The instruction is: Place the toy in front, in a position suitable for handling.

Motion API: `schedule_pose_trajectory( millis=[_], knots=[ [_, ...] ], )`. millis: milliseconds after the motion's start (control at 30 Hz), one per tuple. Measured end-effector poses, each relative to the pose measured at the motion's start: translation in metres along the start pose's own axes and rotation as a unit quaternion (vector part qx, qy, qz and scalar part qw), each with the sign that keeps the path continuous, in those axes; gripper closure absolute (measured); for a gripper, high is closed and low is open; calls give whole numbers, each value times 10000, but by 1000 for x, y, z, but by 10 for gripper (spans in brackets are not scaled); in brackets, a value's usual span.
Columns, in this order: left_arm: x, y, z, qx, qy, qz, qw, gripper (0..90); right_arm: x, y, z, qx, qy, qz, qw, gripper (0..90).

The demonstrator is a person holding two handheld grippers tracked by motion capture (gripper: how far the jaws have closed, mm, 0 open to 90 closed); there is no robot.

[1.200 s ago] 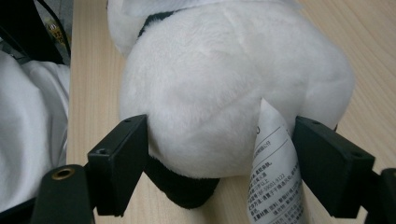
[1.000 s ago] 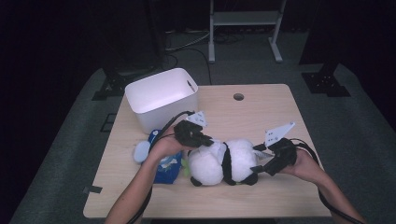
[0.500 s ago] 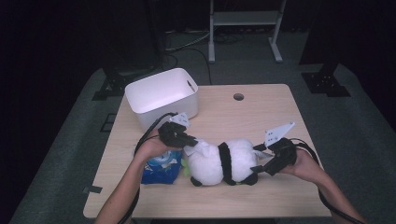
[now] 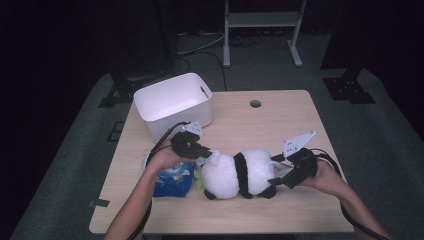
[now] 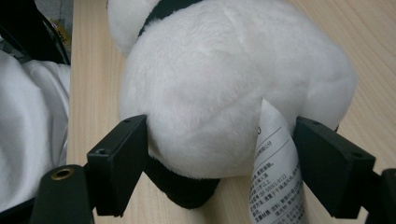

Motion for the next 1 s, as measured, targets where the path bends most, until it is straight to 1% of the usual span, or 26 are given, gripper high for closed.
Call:
schedule_pose_trajectory(
  millis=[33,100,267,433,567,733,933,967,1000],
  knots=[
    [3,1,-5,9,13,30,10000,834,0,0,0,-9,0,-3,10000,194],
    [3,1,-7,43,5,33,10000,834,0,0,0,-17,4,-1,10000,194],
    [11,4,-21,124,66,125,9998,834,0,-1,0,-30,22,0,10000,193],
    [21,7,-36,223,16,212,9995,834,0,-1,0,-31,25,-3,10000,193],
    [32,9,-49,360,-83,309,9988,834,0,0,1,-41,43,3,10000,192],
    [48,14,-67,491,-113,436,9978,834,0,0,1,-46,53,6,10000,192],
    [59,18,-85,593,-105,521,9968,834,0,-1,2,-41,69,6,10000,191],
    [63,19,-90,627,-101,546,9965,834,0,-1,2,-44,73,5,10000,191],
    [63,19,-90,627,-101,546,9965,834,0,-1,2,-44,73,5,10000,191]
  ],
)
Point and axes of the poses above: each handheld gripper's, and its own axes: x roughly forward along the jaws, z roughly out of its underside, y roughly to its right, the point moved 4 cm from there along x, roughly forward along the jaws, and after that the axes turned 14 degrees about z, right-handed, at the moved point
